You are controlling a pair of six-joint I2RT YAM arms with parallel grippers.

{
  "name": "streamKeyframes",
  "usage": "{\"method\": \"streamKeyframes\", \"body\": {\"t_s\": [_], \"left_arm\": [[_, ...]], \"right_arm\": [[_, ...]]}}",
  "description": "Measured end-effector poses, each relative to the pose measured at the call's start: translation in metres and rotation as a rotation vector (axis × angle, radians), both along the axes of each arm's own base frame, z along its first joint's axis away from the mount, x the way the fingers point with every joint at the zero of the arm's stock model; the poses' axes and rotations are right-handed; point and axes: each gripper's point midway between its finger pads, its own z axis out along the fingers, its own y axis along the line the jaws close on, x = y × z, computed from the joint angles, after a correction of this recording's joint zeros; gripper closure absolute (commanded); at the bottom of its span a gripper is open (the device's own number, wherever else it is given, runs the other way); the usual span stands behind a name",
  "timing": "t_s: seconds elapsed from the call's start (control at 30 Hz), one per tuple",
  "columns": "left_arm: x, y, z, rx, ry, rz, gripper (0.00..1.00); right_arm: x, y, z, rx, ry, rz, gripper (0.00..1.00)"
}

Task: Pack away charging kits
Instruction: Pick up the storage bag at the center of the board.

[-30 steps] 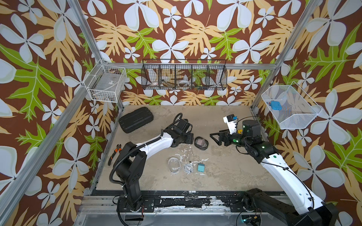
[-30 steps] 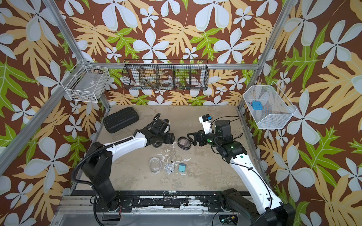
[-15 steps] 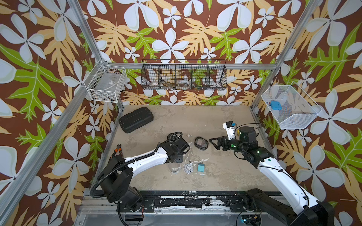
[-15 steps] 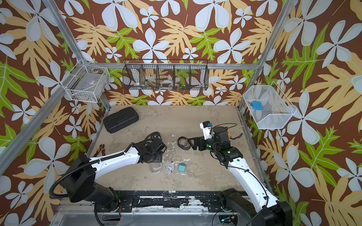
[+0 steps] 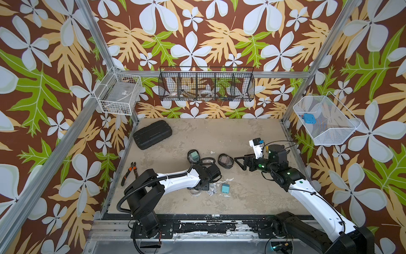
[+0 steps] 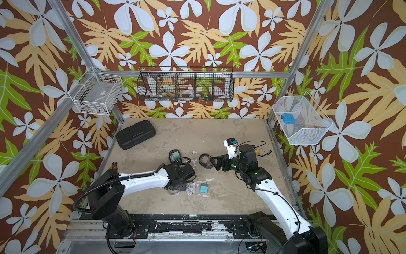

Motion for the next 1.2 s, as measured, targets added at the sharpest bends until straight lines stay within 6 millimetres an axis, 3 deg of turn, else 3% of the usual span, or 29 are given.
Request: {"method": "streamKeyframes", "body": {"t_s": [0.17,0.43,0.63,0.83,0.97,1.1,1.2], "left_arm": [[-0.005,0.002,-0.003,0.022,0.000,0.021,0.38],[-0.007,0.008,0.001,0.032,-0.011,0.028,0.87],[-0.009,0.011,0.008,0.027,-0.014,0.006,0.99],[-0.014,0.016,0.009,0.031,-0.006,-0.030,1.00],[-0.018,0.017,0.013,0.009,-0.004,-0.062,1.00],[-0.018,0.015,0.029,-0.083,-0.057,-0.080,1.00],[-0.018,0.011,0.036,-0.180,-0.099,-0.088,1.00]], "right_arm": [[-0.002,0.001,-0.002,0.004,-0.001,0.006,0.10],[-0.002,0.002,-0.002,0.012,-0.010,0.014,0.11],[-0.002,0.003,-0.001,0.015,-0.012,0.019,0.11],[-0.003,0.008,-0.008,0.015,0.015,0.040,0.13],[-0.014,0.032,-0.016,-0.005,0.047,0.132,0.24],[-0.036,0.063,-0.032,-0.026,0.089,0.238,0.50],[-0.053,0.077,-0.052,-0.036,0.166,0.272,0.52]]}}
